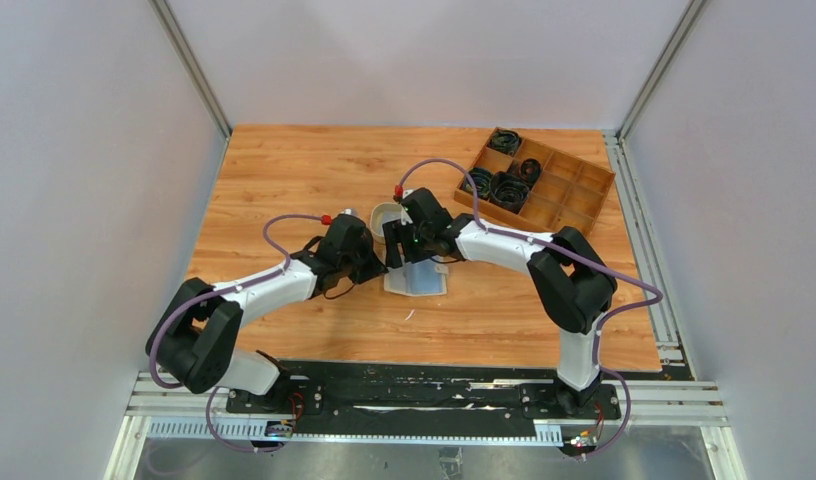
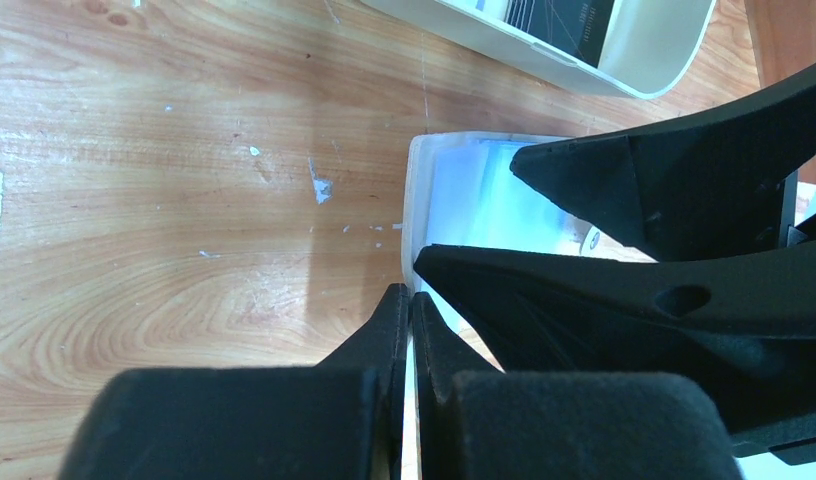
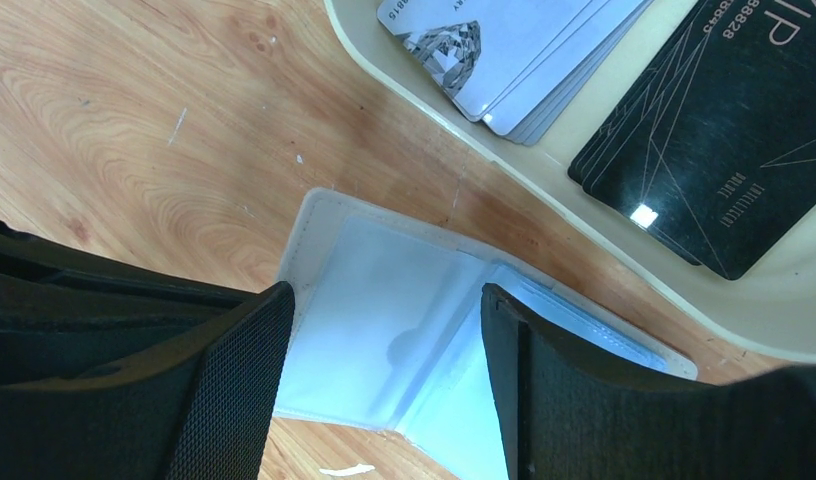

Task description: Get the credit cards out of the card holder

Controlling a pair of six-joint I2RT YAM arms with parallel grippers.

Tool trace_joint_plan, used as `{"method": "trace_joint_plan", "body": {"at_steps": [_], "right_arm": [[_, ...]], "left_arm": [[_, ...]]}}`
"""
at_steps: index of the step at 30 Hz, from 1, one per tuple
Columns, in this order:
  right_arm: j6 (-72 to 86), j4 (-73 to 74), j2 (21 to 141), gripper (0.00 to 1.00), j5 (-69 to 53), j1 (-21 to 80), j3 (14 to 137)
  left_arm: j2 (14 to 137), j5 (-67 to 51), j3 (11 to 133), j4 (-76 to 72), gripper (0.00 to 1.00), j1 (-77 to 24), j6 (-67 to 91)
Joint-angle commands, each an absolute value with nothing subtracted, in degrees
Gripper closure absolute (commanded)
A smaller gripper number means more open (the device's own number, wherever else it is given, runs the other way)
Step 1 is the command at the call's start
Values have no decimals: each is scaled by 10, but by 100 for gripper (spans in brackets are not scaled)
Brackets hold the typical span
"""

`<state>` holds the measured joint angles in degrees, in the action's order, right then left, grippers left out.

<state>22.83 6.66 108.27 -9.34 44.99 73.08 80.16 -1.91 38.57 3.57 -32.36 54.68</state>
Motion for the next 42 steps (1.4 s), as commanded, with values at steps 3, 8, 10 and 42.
{"method": "trace_joint_plan", "body": {"at_steps": [3,8,10,42], "right_arm": [[188,120,1083,28,-75,457,718],[162,152,1089,28,-58,457,723],[156,165,1091,28,-47,457,726],[204,26,978,27,-147,458,670]], "left_arm": [[810,-2,408,44,100,-323,528],[814,-2,409,44,100,-323,526],[816,-2,412,47,100,-323,524],[825,27,497,145,100,-323,508]]}}
